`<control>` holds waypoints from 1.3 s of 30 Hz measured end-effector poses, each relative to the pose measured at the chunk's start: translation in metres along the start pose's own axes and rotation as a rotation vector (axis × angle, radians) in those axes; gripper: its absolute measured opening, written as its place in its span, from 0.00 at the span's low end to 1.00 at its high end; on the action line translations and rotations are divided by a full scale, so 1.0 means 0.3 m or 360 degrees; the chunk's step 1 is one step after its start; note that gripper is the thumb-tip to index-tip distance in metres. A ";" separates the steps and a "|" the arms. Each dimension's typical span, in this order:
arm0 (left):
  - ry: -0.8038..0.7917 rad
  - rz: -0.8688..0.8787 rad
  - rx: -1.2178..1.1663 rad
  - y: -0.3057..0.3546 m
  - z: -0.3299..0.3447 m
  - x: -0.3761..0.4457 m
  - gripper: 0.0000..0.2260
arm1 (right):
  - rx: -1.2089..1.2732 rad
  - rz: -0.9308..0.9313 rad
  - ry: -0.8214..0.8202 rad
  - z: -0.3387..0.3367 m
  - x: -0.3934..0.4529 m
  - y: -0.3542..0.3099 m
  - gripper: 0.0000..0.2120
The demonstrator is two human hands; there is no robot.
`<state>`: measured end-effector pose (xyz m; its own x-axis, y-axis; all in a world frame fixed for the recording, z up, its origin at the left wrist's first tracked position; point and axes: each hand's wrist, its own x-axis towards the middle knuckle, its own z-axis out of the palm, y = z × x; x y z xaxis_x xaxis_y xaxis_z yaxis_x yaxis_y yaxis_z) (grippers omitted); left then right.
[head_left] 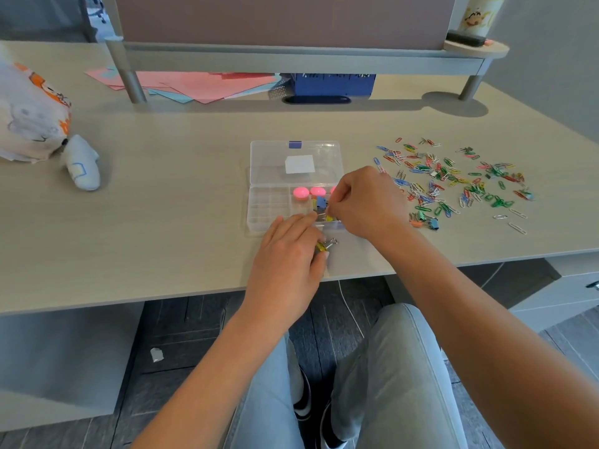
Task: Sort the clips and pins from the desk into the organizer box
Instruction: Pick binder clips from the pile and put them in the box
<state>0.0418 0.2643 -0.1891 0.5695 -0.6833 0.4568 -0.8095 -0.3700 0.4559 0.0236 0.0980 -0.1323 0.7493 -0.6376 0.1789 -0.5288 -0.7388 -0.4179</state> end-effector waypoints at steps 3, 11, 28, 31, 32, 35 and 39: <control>-0.0007 0.0002 0.0005 0.000 -0.002 0.001 0.07 | -0.0061 0.0002 -0.0047 -0.011 0.014 -0.011 0.04; -0.0011 0.0004 0.0015 -0.002 -0.002 0.003 0.07 | -0.0159 -0.0022 -0.0096 -0.021 0.033 -0.022 0.06; 0.0010 0.0003 0.0035 -0.001 0.002 0.003 0.08 | -0.0614 -0.0416 0.0024 -0.027 0.004 -0.045 0.09; 0.0021 0.0010 0.0038 -0.003 0.004 0.004 0.07 | -0.0588 -0.0404 0.0015 -0.027 -0.005 -0.040 0.08; 0.0024 0.0009 0.0036 -0.003 0.005 0.003 0.06 | -0.0585 -0.0399 0.0013 -0.026 -0.008 -0.041 0.08; 0.0022 0.0012 0.0046 -0.001 0.006 0.006 0.07 | -0.0576 -0.0383 0.0023 -0.026 -0.012 -0.044 0.08; 0.0003 -0.0002 0.0046 -0.004 0.010 0.009 0.08 | -0.0551 -0.0395 0.0056 -0.022 -0.023 -0.032 0.07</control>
<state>0.0438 0.2612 -0.1907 0.5709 -0.6817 0.4575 -0.8125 -0.3890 0.4342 0.0207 0.1081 -0.1237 0.8599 -0.4340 0.2688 -0.4414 -0.8966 -0.0357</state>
